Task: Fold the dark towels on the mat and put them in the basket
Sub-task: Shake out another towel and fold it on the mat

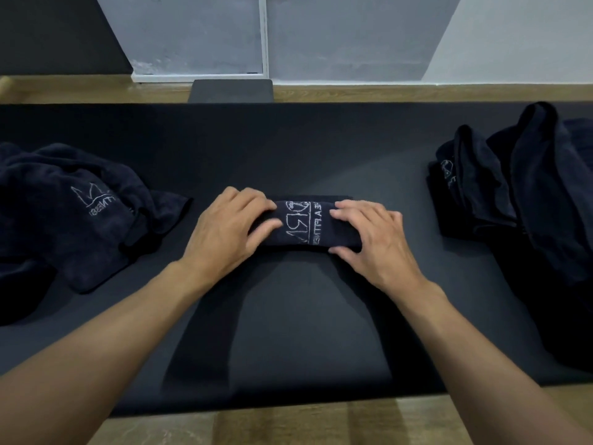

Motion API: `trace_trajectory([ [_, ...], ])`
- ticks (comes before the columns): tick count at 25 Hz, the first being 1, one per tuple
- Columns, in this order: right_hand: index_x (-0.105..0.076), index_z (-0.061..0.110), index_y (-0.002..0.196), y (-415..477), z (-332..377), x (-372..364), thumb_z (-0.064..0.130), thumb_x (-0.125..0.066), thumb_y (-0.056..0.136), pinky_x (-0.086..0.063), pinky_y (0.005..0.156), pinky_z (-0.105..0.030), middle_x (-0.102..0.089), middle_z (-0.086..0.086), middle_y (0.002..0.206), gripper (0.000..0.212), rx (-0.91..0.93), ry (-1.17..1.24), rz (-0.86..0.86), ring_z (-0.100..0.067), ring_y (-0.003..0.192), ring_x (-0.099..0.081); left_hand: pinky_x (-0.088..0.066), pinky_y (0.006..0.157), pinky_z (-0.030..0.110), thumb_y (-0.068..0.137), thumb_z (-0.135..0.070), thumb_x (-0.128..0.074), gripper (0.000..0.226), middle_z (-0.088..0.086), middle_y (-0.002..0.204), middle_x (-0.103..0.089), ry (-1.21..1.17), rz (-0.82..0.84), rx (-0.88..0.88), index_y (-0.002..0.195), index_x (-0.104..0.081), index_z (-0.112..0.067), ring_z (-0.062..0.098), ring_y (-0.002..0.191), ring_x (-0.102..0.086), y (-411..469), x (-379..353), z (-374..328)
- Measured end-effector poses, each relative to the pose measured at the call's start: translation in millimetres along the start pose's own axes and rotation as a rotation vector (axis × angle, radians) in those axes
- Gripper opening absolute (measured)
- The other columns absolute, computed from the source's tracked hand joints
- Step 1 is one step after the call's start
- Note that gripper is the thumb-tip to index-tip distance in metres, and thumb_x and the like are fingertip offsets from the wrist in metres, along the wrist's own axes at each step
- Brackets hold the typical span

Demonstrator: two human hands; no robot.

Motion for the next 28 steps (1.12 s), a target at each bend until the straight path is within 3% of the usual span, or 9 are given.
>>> trace_trajectory([
  [2, -0.063, 0.027, 0.118, 12, -9, 0, 0.037, -0.084, 0.07, -0.03, 0.088, -0.032, -0.064, 0.013, 0.119, 0.053, -0.096, 0.087, 0.073, -0.017, 0.112, -0.056, -0.051, 0.09, 0.041, 0.083, -0.047, -0.071, 0.061, 0.004, 0.127, -0.06, 0.082, 0.136, -0.055, 0.132, -0.057, -0.012, 0.027, 0.1, -0.057, -12, -17, 0],
  [4, -0.063, 0.031, 0.113, 24, -19, -1, 0.042, -0.078, 0.076, -0.037, 0.089, -0.031, -0.063, 0.019, 0.103, 0.042, -0.223, 0.223, 0.161, -0.013, 0.103, -0.057, -0.047, 0.097, 0.042, 0.076, -0.04, -0.079, 0.071, 0.002, 0.131, -0.059, -0.03, 0.264, 0.08, 0.138, -0.053, -0.017, 0.026, 0.107, -0.054, -4, -27, 17],
  [7, -0.061, 0.032, 0.106, 32, -33, -6, 0.05, -0.067, 0.085, -0.043, 0.08, -0.02, -0.064, 0.02, 0.097, 0.028, -0.397, 0.436, 0.224, -0.006, 0.096, -0.06, -0.046, 0.095, 0.026, 0.079, -0.026, -0.081, 0.053, -0.004, 0.12, -0.066, -0.536, 0.42, 0.409, 0.128, -0.061, -0.026, 0.016, 0.105, -0.06, 21, -37, 46],
  [9, -0.059, 0.033, 0.112, 30, -32, -8, 0.056, -0.062, 0.087, -0.043, 0.089, -0.028, -0.062, 0.017, 0.103, 0.034, -0.398, 0.375, 0.205, -0.008, 0.102, -0.058, -0.051, 0.082, 0.021, 0.082, -0.02, -0.078, 0.037, -0.002, 0.111, -0.07, -0.798, 0.474, 0.597, 0.116, -0.066, -0.029, 0.013, 0.099, -0.065, 23, -51, 58],
  [11, -0.055, 0.034, 0.124, 23, -25, -8, 0.063, -0.064, 0.08, -0.035, 0.095, -0.035, -0.057, 0.012, 0.117, 0.054, -0.304, 0.145, 0.189, -0.011, 0.11, -0.052, -0.049, 0.066, 0.017, 0.086, -0.02, -0.074, 0.027, -0.004, 0.103, -0.07, -0.879, 0.474, 0.684, 0.108, -0.067, -0.033, 0.01, 0.091, -0.064, 22, -60, 63],
  [14, -0.052, 0.03, 0.127, 19, -23, -8, 0.057, -0.074, 0.073, -0.031, 0.089, -0.031, -0.058, 0.011, 0.119, 0.064, -0.26, 0.062, 0.184, -0.015, 0.109, -0.054, -0.046, 0.069, 0.027, 0.091, -0.032, -0.068, 0.018, -0.006, 0.103, -0.07, -0.857, 0.438, 0.757, 0.108, -0.066, -0.03, 0.015, 0.096, -0.064, 28, -70, 66],
  [19, -0.064, 0.022, 0.101, -2, -47, -5, 0.037, -0.084, 0.07, -0.056, 0.077, -0.03, -0.073, 0.008, 0.093, 0.04, -0.748, 0.708, 0.136, -0.01, 0.088, -0.069, -0.053, 0.082, 0.029, 0.068, -0.075, -0.065, 0.061, -0.011, 0.102, -0.071, -0.66, 0.291, 0.742, 0.107, -0.069, -0.029, 0.009, 0.095, -0.066, 49, -59, 57],
  [24, -0.07, 0.009, 0.107, -39, -70, -2, 0.026, -0.077, 0.079, -0.055, 0.081, -0.041, -0.077, -0.007, 0.097, 0.033, -1.109, 1.258, 0.013, -0.029, 0.096, -0.072, -0.058, 0.074, 0.03, 0.081, -0.042, -0.077, 0.044, -0.001, 0.113, -0.071, -1.097, 0.352, 0.839, 0.117, -0.065, -0.02, 0.017, 0.105, -0.068, 65, -95, 4],
  [28, -0.071, 0.019, 0.091, -64, -85, 0, 0.039, -0.075, 0.08, -0.041, 0.044, -0.021, -0.072, -0.002, 0.083, 0.023, -1.289, 1.474, -0.031, -0.016, 0.058, -0.062, -0.059, 0.07, 0.035, 0.088, -0.03, -0.073, 0.039, 0.008, 0.12, -0.068, -1.368, 0.301, 0.945, 0.121, -0.06, -0.015, 0.023, 0.107, -0.068, 98, -125, -46],
])
Point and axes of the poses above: each hand's wrist, its own y-axis towards the middle knuckle, its own x-axis out of the back of the hand, z = x × y, the point moved 10 cm from there along y, towards the middle knuckle
